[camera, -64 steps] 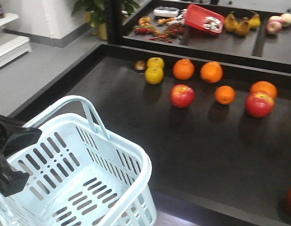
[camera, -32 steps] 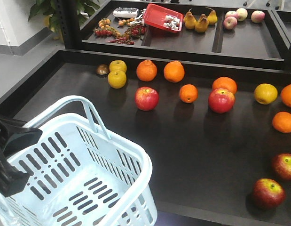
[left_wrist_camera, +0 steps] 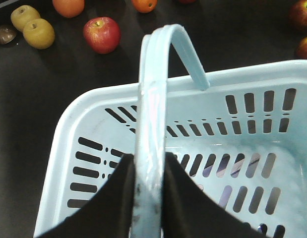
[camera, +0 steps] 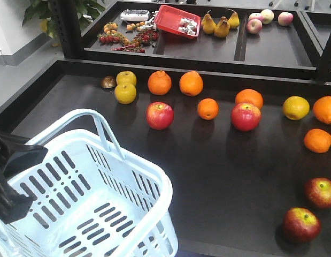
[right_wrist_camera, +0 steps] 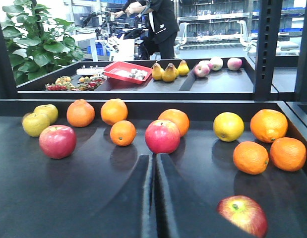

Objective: Pick three apples into basket with both arms
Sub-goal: 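Drive the base to the table with red apples and oranges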

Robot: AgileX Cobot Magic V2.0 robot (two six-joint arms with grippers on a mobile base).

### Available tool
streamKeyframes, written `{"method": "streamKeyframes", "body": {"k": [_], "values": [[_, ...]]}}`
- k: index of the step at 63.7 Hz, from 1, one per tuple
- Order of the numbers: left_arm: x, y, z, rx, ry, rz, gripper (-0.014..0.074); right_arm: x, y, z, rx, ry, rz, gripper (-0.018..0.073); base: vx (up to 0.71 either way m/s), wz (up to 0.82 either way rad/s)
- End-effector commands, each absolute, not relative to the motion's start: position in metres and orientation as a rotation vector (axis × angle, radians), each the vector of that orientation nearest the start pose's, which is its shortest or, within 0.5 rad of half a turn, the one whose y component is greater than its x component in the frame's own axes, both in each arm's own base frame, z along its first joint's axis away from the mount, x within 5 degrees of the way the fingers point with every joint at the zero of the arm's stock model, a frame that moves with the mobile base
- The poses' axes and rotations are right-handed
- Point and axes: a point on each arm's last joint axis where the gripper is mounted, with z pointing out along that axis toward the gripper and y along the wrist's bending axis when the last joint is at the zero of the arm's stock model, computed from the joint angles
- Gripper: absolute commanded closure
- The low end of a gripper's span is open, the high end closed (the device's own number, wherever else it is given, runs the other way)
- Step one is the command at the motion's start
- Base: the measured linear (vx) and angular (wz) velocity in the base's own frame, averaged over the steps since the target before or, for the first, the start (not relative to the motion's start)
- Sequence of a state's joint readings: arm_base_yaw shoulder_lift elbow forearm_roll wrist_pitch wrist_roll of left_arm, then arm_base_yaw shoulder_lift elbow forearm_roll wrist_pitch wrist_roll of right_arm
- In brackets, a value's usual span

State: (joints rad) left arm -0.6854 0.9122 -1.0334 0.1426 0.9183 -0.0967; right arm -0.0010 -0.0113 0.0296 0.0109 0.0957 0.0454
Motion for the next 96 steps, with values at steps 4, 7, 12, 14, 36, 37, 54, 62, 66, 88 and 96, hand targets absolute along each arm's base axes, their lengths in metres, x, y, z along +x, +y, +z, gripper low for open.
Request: {"method": "streamKeyframes", "body": {"k": [4,7,12,14,36,37,54,62,66,88,96], "values": [[0.1370,-0.0995,0.4008,0.656,2.064,-0.289,0.0603,0.0566,-0.0003,0.1982,0.039,1.522,0.032,0.0563,0.04,-0.06],[0.1370,-0.0995,0.4008,0.656,2.064,-0.289,0.0603,0.0566,-0.0003,0.1982,0.039,1.522,0.032,0.0563,0.04,-0.08],[0.1370,-0.0995,0.4008,0.656,2.064,-0.289,0.0603,0.0566,-0.0003,0.1982,0.039,1.522,0.032,0.0563,0.05,-0.09],[0.1370,-0.0995,0.4008,0.656,2.064,-0.289,0.0603,0.0566,-0.0003,0.1982,0.039,1.522,0.032,0.0563,0.06,-0.11],[0.1370,-0.0995,0.4008,0.656,2.064,-0.289,0.0603,0.0566,-0.0003,0.1982,0.039,1.522,0.032,0.0563,0.07,-0.13],[0.1370,-0.0995,0.4008,0.656,2.064,-0.289,0.0603,0.0566,-0.0003,0.1982,0.039,1.522,0.032,0.0563,0.08,-0.14],[0.1370,-0.0995,0.4008,0.656,2.064,-0.289,0.0603,0.0566,-0.0003,0.1982,0.039,1.522,0.032,0.0563,0.09,-0.17],[0.1370,-0.0995,0.4008,0.656,2.064,-0.289,0.0603,0.0566,-0.0003,0.1983,0.039,1.521,0.032,0.0563,0.11,-0.19],[0.1370,-0.0995,0.4008,0.656,2.064,-0.289,0.0603,0.0566,-0.0003,0.1983,0.039,1.521,0.032,0.0563,0.11,-0.19],[0.1370,-0.0995,0.4008,0.656,2.064,-0.289,0.0603,0.0566,-0.0003,0.1983,0.039,1.521,0.032,0.0563,0.10,-0.14],[0.1370,-0.0995,0.4008,0.656,2.064,-0.289,0.0603,0.0566,-0.0003,0.1983,0.039,1.521,0.032,0.0563,0.07,-0.06]]}}
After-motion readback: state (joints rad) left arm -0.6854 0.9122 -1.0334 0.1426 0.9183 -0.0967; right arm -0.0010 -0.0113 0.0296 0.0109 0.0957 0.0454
